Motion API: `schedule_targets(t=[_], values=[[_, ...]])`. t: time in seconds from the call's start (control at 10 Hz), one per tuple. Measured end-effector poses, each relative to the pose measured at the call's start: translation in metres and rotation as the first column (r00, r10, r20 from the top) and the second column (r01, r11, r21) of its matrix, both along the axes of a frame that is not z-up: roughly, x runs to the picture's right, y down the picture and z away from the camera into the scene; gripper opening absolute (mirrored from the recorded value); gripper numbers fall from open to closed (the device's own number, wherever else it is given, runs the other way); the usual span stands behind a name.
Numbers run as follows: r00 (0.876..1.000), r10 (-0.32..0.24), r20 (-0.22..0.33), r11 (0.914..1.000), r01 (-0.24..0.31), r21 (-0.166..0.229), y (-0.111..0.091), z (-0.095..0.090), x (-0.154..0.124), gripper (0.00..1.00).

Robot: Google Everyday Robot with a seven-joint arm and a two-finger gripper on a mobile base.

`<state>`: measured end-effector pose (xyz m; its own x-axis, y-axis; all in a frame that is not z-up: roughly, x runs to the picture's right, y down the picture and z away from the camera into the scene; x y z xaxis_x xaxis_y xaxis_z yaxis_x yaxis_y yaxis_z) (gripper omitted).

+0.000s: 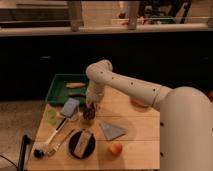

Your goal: Place grapes in metal cup

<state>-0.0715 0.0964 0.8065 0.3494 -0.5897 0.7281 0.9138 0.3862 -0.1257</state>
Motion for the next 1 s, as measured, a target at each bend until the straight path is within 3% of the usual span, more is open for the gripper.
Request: schedule_targets(t=[0.7,1.0], values=[[0.997,-0.072,0.027,0.9973,0.072,0.015,0.006,-0.017,-0.016,0.01],[0.995,-0.097,0.038,0.9953,0.096,0.009,0.011,-0.025,-0.017,0.28]])
